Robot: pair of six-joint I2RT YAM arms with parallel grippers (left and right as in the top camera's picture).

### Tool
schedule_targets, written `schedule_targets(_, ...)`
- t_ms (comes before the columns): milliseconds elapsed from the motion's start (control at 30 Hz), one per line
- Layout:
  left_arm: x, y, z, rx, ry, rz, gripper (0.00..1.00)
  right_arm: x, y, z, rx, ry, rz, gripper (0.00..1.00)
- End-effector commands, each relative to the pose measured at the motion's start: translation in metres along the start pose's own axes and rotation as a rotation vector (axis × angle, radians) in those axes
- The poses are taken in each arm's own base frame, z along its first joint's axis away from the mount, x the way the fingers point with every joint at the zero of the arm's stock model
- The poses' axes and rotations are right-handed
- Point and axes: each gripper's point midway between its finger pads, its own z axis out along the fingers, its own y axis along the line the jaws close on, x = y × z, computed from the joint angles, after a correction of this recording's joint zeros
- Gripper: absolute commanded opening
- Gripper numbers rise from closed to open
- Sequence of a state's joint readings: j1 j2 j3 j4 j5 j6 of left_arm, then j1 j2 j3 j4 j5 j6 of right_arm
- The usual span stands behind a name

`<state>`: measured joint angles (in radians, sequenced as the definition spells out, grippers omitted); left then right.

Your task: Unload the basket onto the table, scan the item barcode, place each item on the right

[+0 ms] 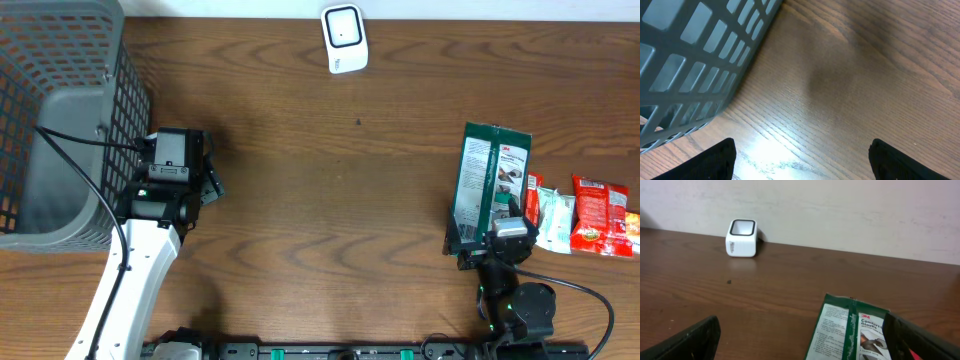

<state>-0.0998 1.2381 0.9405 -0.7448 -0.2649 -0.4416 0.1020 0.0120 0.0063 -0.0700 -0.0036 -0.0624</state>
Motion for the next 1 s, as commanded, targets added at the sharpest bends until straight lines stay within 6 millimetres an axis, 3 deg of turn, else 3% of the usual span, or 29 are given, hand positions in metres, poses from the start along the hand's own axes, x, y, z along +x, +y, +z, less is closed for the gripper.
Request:
schedule_targets(0, 0.0, 0.002, 0.001, -0.008, 0.001, -0.004, 0.86, 0.0, -0.002, 0.0, 0.01, 0.0, -0.005, 0.99)
schedule_targets(267, -0.003, 0.002, -0.004, 0.001, -0.016, -0.01, 0.86, 0.0, -0.002, 0.0, 0.01, 0.0, -0.005, 0.99)
schedule_targets(433, -0.014, 0.007, -0.033, 0.055, -0.114, -0.048, 0.86, 0.0, -0.002, 0.0, 0.01, 0.0, -0.005, 0.99)
schedule_targets(733, -0.033, 0.04, -0.147, 0.264, -0.491, -0.192, 0.86, 0.0, -0.002, 0.0, 0.01, 0.0, -0.005, 0.99)
schedule_targets(833, -0.029, 0.053, -0.178, 0.322, -0.596, -0.232, 0.86, 0.0, -0.002, 0.0, 0.01, 0.0, -0.005, 0.99)
schedule_targets(967, -0.022, 0.068, -0.205, 0.375, -0.69, -0.268, 0.86, 0.0, -0.002, 0.0, 0.01, 0.0, -0.005, 0.99)
